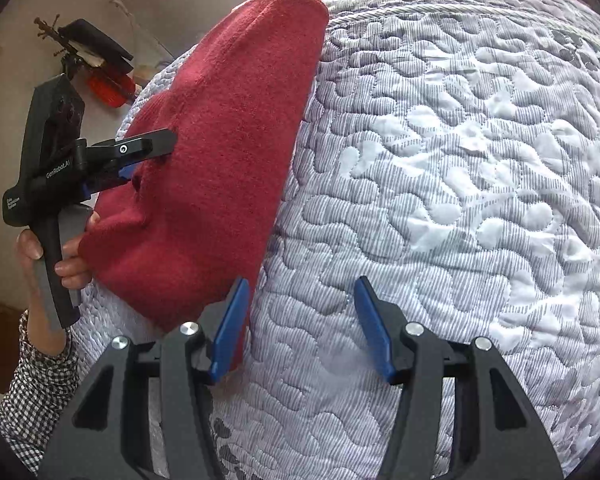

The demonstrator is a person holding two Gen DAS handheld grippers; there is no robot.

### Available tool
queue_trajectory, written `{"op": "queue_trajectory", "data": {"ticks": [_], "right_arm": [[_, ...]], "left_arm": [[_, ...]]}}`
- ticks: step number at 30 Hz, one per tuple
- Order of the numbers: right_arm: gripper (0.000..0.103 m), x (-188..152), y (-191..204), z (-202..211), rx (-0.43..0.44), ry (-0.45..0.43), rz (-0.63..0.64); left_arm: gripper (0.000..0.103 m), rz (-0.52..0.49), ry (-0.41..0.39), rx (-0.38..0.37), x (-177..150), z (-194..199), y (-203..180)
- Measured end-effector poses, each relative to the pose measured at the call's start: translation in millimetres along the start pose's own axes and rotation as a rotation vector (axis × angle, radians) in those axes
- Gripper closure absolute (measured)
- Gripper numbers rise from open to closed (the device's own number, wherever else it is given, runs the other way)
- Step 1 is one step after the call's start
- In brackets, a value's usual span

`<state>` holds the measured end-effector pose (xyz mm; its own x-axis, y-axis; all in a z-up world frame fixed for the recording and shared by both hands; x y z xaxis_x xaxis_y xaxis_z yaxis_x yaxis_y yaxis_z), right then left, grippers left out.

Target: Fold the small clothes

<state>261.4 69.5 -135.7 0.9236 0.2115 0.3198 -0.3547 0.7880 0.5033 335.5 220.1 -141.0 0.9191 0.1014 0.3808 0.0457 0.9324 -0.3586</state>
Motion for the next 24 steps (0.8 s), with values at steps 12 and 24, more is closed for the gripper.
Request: {"op": "queue_trajectory", "data": {"ticks": [12,24], "right_arm": [[0.049,-6,-5,5,-0.015,-0.010,-0.001],[0.048,-10,13,9,-0.006,-0.017,0.016]], "left_arm": [[0.079,-0.005,-0.038,-0.033,2,15,-15],[0.084,0.021,-0.185,-0.079,9,90,7]]}}
Point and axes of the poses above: each gripper's, at about its wrist camera, not at the fingertips, and z roughly against the way its jaws point, y to its left, x to its top, the point moved 8 cm from there along -z, roughly the way its jaws point, and after that the axes turned 7 degrees about x, right-handed, at the moved point
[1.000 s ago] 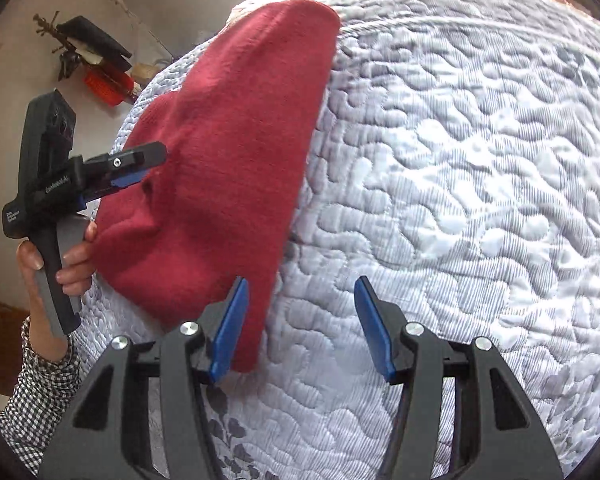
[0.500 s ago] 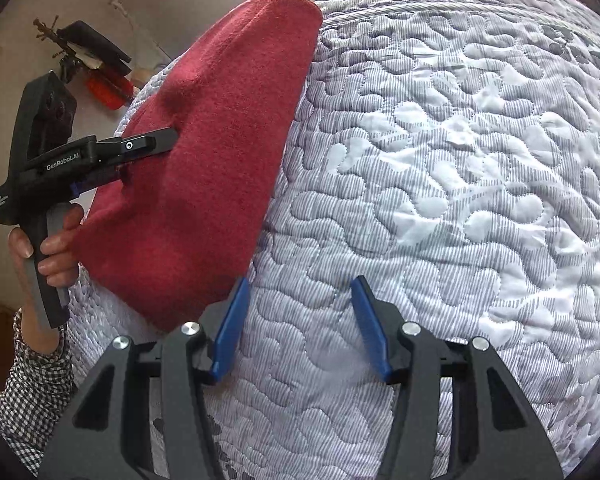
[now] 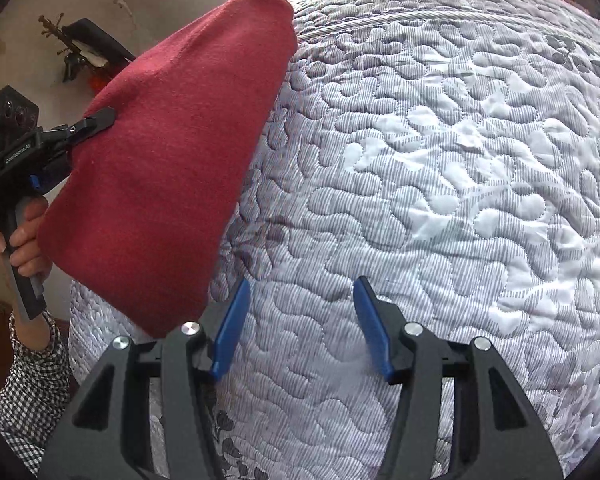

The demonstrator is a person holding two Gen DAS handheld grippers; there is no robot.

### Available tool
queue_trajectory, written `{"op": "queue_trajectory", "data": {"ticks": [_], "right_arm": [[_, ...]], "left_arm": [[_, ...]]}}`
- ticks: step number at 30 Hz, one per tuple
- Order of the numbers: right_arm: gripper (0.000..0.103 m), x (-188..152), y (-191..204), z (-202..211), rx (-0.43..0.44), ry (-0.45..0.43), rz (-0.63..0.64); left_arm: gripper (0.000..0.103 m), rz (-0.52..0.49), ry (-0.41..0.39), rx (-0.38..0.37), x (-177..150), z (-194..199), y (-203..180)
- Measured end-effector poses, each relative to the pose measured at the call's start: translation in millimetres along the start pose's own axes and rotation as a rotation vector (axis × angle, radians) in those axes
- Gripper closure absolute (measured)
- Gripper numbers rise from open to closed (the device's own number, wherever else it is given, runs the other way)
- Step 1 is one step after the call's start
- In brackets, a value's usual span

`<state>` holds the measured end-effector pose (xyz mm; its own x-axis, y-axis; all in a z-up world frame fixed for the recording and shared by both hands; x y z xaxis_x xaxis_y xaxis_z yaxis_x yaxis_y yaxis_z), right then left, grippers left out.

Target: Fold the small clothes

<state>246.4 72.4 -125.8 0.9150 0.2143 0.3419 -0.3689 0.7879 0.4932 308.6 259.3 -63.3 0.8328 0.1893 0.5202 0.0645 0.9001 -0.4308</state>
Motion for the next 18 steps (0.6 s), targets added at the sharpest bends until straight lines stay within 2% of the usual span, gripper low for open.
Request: {"op": "queue_trajectory", "data": {"ticks": [6,10,18], "right_arm": [[0.048,2,10,-9,0.007,0.011,0.025],[0.048,4,18,-17,0.013,0.021,0.040],[0.048,6,30,-33,0.007,0.046,0.068]], "left_arm": [[0.084,0.016,-0.054,0.052,11,41,35],[0.084,0.042,-0.064,0.095,14,60,72],[0.084,0.095,-0.035,0.123,-9,63,134]]}}
Point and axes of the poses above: each gripper's, at about its wrist camera, not at the fingertips, and z roughly against the way its jaws point, y to its left, x to its top, the point moved 8 cm from there along -z, roughly the way its jaws point, and after that the axes turned 7 degrees about x, right-handed, at the moved point
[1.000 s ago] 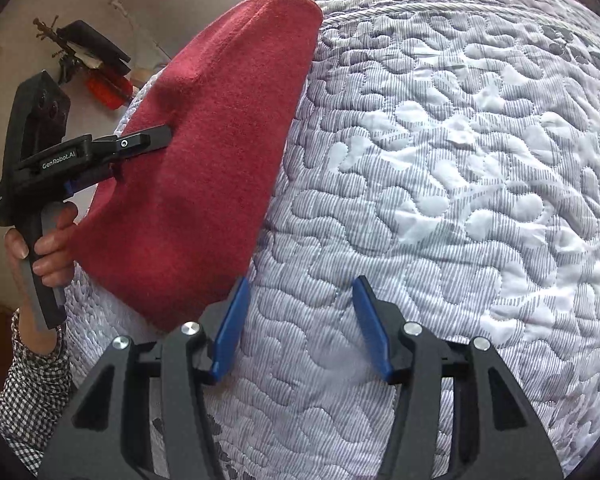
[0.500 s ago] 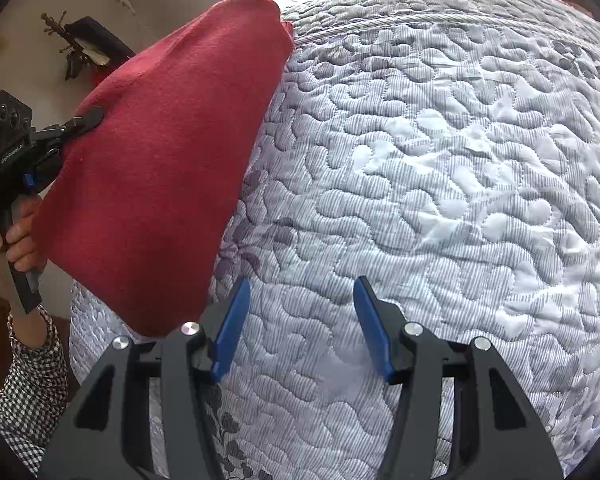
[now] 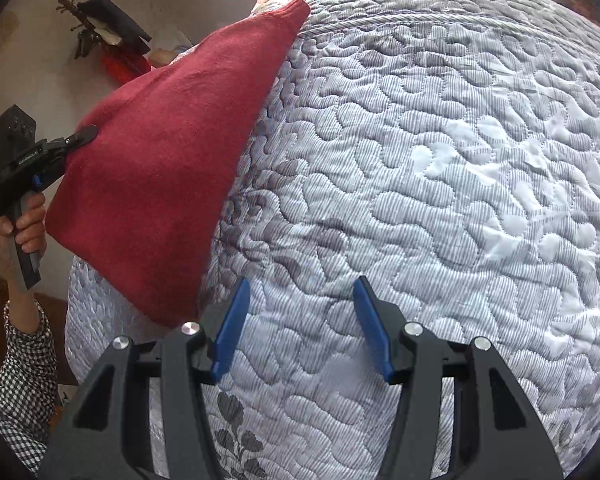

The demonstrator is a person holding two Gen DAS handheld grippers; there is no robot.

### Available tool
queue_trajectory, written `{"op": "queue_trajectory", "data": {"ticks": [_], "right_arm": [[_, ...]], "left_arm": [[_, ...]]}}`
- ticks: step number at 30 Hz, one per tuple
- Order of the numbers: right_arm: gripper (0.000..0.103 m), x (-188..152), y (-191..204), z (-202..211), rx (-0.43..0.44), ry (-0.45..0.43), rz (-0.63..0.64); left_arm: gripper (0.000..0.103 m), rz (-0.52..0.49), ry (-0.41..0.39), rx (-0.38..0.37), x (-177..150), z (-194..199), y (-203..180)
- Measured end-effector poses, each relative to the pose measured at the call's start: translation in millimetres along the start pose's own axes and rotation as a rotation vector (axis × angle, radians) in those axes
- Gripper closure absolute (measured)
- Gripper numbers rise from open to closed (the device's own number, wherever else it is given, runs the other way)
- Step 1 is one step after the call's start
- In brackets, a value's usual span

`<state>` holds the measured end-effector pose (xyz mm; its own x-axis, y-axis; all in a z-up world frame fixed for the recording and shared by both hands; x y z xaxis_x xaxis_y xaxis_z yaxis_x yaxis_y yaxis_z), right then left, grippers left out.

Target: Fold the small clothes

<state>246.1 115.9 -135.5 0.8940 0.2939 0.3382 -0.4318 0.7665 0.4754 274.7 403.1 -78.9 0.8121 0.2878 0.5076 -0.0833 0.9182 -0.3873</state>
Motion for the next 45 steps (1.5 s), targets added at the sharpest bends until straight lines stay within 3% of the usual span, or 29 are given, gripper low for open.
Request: {"op": "queue_trajectory", "data": {"ticks": [10,12,14,18,22,25,28,31,34,42,45], "right_arm": [[0.045,-5,14,-19,-0.045,0.016,0.030],[0.045,-5,20,-20,-0.032,0.017,0.028],[0.045,-3,26,-18,-0.013,0.011,0.024],[0.045,1,43,-12,-0.003,-0.006,0.037],[0.044,4,59,-15,0.052,-0.015,0.012],[0.044,4,68,-26,0.076,-0.008,0.001],[0.044,0,77,-32,0.078,0.005,0.006],[0.044,-3,81,-33,0.052,0.012,0.027],[0.043,-4,85,-29,0.057,0.008,0.029],[0.041,-7,102,-61,0.162,0.066,-0.003],[0.050,-7,99,-74,0.155,0.072,-0.016]], "left_arm": [[0.083,0.009,0.032,0.064,-21,-44,36],[0.077,0.011,0.021,0.060,-21,-36,33],[0.063,0.008,0.015,0.086,-22,-25,32],[0.045,-0.036,0.007,0.104,-36,6,21],[0.035,-0.120,0.008,0.152,-59,22,7],[0.038,-0.137,0.038,0.158,-74,14,7],[0.077,-0.132,0.095,0.172,-90,2,16],[0.086,-0.082,0.098,0.141,-89,2,32],[0.088,-0.042,0.094,0.101,-94,3,43],[0.083,-0.065,0.073,0.118,-94,3,34],[0.081,-0.055,0.084,0.111,-94,-1,38]]}}
Point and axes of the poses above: each gripper's, at about its wrist camera, not at the fingertips, and z roughly against the way its jaws point, y to its left, x to its top, the point moved 8 cm from there along -z, roughly the way its jaws point, and after that the axes turned 7 degrees about x, right-handed, at the moved point
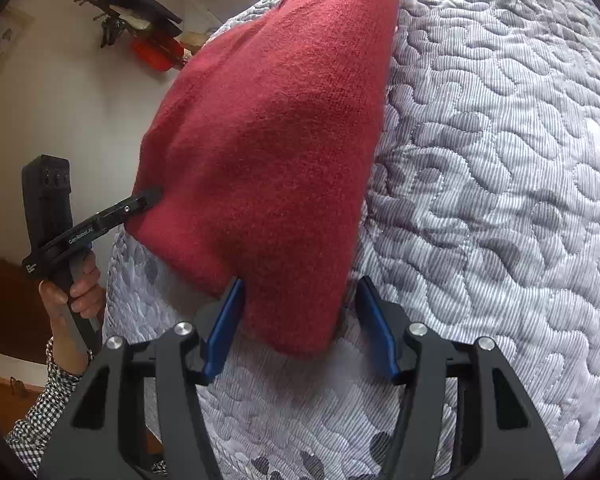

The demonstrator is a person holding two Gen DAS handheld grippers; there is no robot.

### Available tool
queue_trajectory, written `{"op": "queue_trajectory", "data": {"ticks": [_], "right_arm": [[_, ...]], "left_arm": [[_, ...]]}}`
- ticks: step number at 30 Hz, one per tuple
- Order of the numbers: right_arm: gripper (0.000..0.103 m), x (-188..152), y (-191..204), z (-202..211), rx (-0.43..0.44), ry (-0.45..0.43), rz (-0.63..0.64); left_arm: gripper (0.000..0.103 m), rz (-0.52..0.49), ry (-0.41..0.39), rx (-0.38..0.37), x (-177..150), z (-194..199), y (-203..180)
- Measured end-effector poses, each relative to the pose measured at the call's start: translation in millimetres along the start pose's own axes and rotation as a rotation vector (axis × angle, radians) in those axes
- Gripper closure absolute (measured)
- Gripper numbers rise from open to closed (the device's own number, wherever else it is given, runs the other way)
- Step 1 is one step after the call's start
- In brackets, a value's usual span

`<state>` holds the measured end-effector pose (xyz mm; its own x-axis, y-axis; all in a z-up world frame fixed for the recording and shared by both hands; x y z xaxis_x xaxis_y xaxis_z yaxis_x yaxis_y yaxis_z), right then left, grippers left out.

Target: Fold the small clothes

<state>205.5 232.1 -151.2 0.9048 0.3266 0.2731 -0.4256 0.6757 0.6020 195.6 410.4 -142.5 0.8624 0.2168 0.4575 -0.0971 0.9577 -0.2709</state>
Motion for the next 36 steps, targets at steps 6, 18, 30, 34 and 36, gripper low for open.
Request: {"op": "queue_trajectory", "data": {"ticks": [6,18,30,34,36], "right_arm": [[0.080,-8,16,10,-0.024,-0.020,0.093],[0.050,8,14,27,-0.101,-0.015,0.161],[0.049,80,-12,30,-0.141,-0.096,0.108],[0.048,82,-18,27,-0.134,-0.100,0.107],[0.048,81,-17,24,-0.121,-0.104,0.110]], "left_arm": [[0.081,-0.018,-0.009,0.024,-1,0,-3],[0.041,-0.057,-0.057,0.018,24,21,-9],[0.053,0.065,-0.001,0.002,145,-51,-10],[0.085,0.075,-0.010,0.014,145,-55,-6],[0.089,0.087,-0.063,0.013,140,-41,1]]}}
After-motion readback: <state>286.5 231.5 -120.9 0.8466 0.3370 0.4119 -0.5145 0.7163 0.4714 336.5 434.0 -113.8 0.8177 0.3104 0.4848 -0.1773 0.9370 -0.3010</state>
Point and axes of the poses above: each gripper's, at about its wrist camera, not at the fingertips, and z roughly against the way its jaws point, y to its left, x to its top, the point moved 8 cm from there along -z, roughly the way its jaws point, and after that the axes turned 7 degrees about x, right-handed, at the moved point
